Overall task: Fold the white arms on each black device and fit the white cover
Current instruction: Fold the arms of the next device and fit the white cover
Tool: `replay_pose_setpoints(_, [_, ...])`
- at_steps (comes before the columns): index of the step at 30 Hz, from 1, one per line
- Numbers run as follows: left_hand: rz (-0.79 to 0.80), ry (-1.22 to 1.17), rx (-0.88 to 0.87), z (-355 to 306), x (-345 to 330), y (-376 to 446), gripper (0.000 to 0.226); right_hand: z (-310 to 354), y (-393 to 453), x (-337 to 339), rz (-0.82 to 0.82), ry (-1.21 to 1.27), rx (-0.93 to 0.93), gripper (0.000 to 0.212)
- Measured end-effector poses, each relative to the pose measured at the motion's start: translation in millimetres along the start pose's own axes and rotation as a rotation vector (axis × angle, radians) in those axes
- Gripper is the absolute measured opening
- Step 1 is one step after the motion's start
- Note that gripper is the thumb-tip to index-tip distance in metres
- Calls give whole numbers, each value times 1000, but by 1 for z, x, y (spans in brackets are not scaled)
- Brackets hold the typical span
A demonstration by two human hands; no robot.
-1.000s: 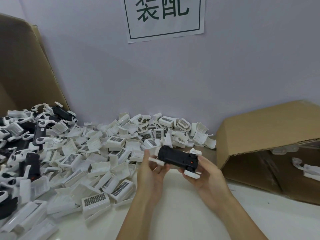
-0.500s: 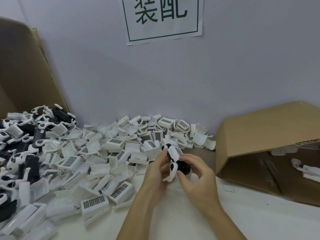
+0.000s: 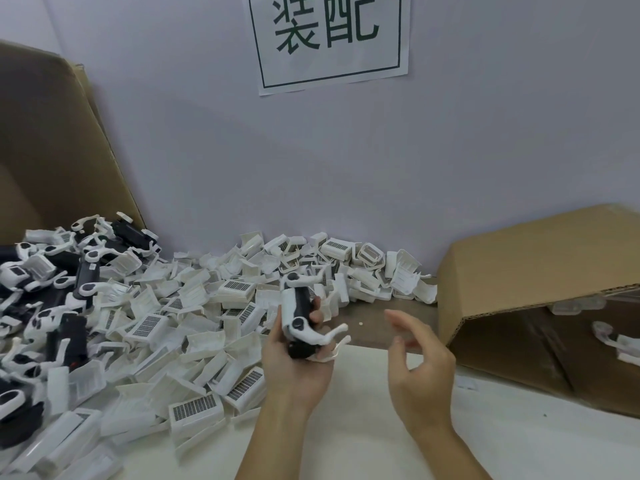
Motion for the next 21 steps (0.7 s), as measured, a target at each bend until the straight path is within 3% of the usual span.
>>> replay_pose_setpoints(5, [57, -114, -98, -7, 1, -4, 48, -6, -1, -5, 13, 24, -61, 39])
replay_pose_setpoints(13, [108, -47, -48, -2, -5, -1, 53, -24, 1, -12, 99, 75, -178, 55])
replay_pose_setpoints(15, [61, 89, -35, -3, -7, 0, 46, -26, 2, -13, 110, 81, -199, 54])
replay_pose_setpoints(18, [-161, 481, -44, -14, 0, 0, 35, -27, 1, -13, 108, 96, -216, 54])
replay_pose_setpoints(21, [-312, 867, -153, -31, -3, -3, 32, -28, 1, -13, 111, 96, -229, 52])
Point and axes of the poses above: each hand's wrist, its own y-axis towards the middle knuckle, its own x-axis out of the back of the hand, z = x × y, the point moved 9 cm from there along y, towards the middle knuckle, and after that the axes turned 13 degrees about z, right-handed, at the moved point
